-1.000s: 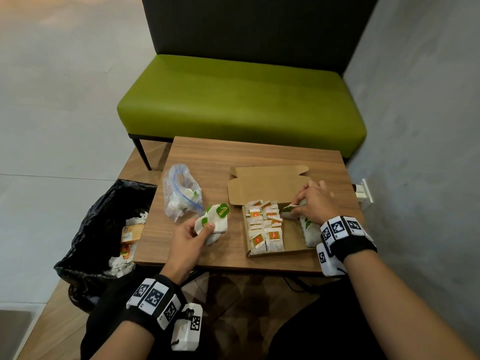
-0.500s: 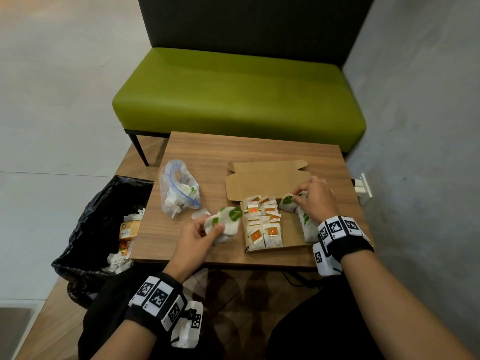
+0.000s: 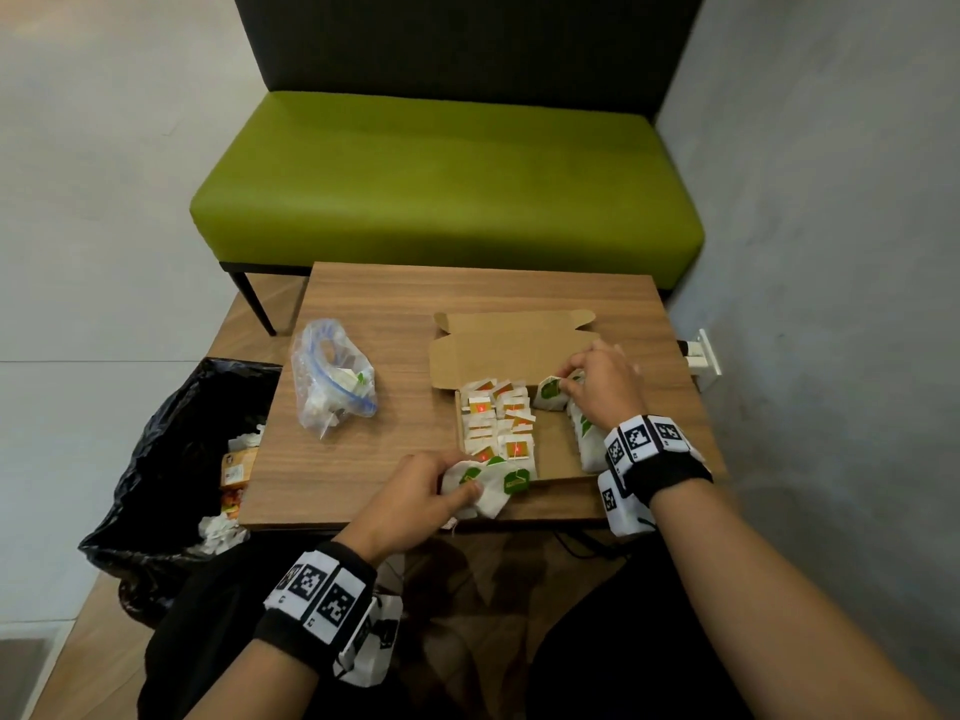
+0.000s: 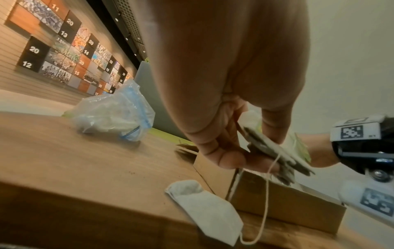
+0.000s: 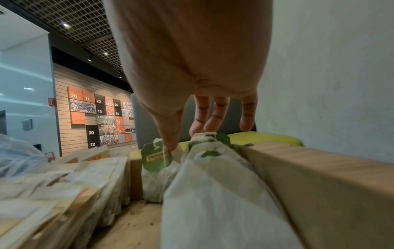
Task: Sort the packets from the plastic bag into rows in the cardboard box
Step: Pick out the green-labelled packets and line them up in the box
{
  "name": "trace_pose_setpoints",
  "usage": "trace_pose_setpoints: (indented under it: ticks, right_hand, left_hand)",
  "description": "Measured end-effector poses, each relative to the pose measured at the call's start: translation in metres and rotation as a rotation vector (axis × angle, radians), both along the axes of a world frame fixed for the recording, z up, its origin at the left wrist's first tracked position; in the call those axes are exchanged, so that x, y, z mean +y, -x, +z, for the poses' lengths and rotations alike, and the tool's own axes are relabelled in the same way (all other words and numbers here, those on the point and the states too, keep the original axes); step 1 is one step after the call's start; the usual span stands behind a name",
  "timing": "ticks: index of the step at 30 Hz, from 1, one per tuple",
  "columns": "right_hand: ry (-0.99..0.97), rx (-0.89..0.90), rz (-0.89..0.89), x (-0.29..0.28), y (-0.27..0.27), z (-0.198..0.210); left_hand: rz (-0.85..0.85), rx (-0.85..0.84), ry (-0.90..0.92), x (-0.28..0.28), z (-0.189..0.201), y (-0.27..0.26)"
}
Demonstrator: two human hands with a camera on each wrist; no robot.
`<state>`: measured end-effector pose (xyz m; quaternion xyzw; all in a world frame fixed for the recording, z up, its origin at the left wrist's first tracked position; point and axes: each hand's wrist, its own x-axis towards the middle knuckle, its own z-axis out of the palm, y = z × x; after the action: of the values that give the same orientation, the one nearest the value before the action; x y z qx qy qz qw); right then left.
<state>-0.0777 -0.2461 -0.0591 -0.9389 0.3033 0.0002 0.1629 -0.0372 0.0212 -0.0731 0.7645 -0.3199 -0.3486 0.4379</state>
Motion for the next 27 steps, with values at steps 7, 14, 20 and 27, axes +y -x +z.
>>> trace_pose_setpoints:
  ticks: [7, 14, 20, 27]
  right_hand:
    - [-0.044, -0.048, -0.013, -0.001, 0.008, 0.003]
    - [-0.602, -0.341, 0.165, 0.044, 0.042, 0.05]
    - [-0.669, -0.378, 0.255, 0.066, 0.048, 0.046]
    - [-0.732, -0.421, 0.243, 0.068, 0.049, 0.04]
  left_hand:
    - [0.126, 0.073, 0.042, 0.0, 0.0, 0.003]
    - [0.291, 0.363, 0.283, -0.004, 0.008, 0.013]
    - [0.344, 0.372, 0.378, -0.009, 0.012, 0.017]
    - [0.456, 0.325, 0.426, -0.006, 0.01, 0.019]
